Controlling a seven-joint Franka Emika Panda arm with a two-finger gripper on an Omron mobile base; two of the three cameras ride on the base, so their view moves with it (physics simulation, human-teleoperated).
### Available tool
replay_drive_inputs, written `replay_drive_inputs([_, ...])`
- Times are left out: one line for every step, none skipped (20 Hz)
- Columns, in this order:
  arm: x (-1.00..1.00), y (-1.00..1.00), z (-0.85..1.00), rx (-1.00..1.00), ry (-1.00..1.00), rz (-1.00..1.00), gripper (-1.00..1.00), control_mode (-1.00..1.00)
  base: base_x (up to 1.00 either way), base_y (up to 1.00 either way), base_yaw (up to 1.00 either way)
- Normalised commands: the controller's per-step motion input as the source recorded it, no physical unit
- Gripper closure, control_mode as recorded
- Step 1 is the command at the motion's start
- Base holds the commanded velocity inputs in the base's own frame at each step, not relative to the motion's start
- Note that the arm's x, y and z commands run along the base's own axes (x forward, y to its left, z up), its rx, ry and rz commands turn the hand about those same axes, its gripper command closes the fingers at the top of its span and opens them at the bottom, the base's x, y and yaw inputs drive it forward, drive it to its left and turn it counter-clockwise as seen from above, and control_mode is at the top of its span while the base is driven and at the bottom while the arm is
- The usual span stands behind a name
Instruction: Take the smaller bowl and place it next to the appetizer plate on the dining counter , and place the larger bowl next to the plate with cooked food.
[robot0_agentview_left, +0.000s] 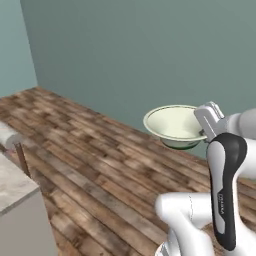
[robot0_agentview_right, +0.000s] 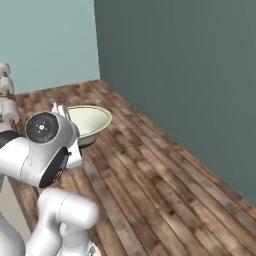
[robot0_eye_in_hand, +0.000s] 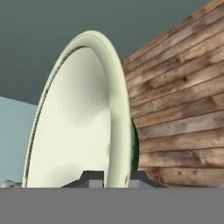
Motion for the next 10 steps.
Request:
replay_drive_inputs([0.0,0.0,0.0,0.0,0.0,0.0,1.0,1.0,1.0,-0.36,0.57])
replay_drive_inputs([0.0,0.0,0.0,0.0,0.0,0.0,1.0,1.0,1.0,-0.38,0.57])
replay_drive_inputs([0.0,0.0,0.0,0.0,0.0,0.0,1.0,1.0,1.0,-0.36,0.58])
replay_drive_inputs([0.0,0.0,0.0,0.0,0.0,0.0,1.0,1.0,1.0,-0.36,0.58])
replay_drive_inputs([0.0,0.0,0.0,0.0,0.0,0.0,1.0,1.0,1.0,-0.33,0.6])
replay_drive_inputs([0.0,0.0,0.0,0.0,0.0,0.0,1.0,1.0,1.0,-0.33,0.6])
replay_drive_inputs([0.0,0.0,0.0,0.0,0.0,0.0,1.0,1.0,1.0,-0.31,0.61])
replay_drive_inputs([0.0,0.0,0.0,0.0,0.0,0.0,1.0,1.0,1.0,-0.34,0.6])
replay_drive_inputs([0.0,0.0,0.0,0.0,0.0,0.0,1.0,1.0,1.0,-0.35,0.59])
replay_drive_inputs([0.0,0.0,0.0,0.0,0.0,0.0,1.0,1.0,1.0,-0.34,0.6])
